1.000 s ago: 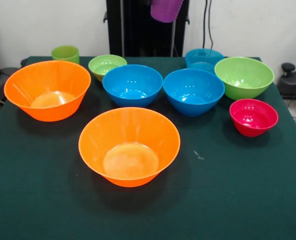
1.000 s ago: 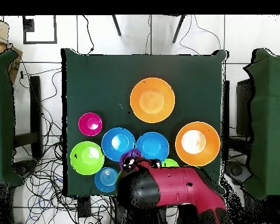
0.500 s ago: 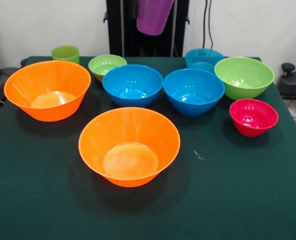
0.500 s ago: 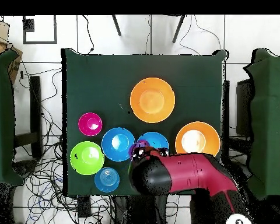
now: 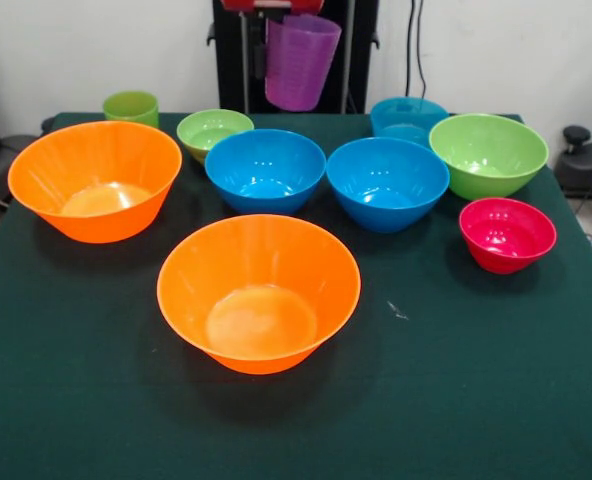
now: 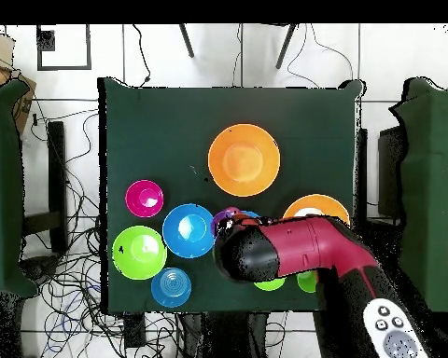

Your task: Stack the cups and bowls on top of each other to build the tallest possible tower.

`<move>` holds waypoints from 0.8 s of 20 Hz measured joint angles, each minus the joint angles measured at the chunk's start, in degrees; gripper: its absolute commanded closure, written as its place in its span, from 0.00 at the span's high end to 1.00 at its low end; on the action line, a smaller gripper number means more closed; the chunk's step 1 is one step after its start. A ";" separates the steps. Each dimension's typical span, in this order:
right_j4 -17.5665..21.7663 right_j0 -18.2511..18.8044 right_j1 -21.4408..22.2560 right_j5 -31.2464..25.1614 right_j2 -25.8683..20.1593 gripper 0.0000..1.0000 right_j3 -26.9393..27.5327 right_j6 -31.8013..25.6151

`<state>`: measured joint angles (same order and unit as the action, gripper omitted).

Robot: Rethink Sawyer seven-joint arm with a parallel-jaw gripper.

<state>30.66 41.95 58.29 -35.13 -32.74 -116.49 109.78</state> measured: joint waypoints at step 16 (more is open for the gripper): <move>4.87 0.03 -11.94 -2.65 -0.16 0.00 9.47 0.00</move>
<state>35.54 41.98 46.34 -37.78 -32.89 -107.02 109.78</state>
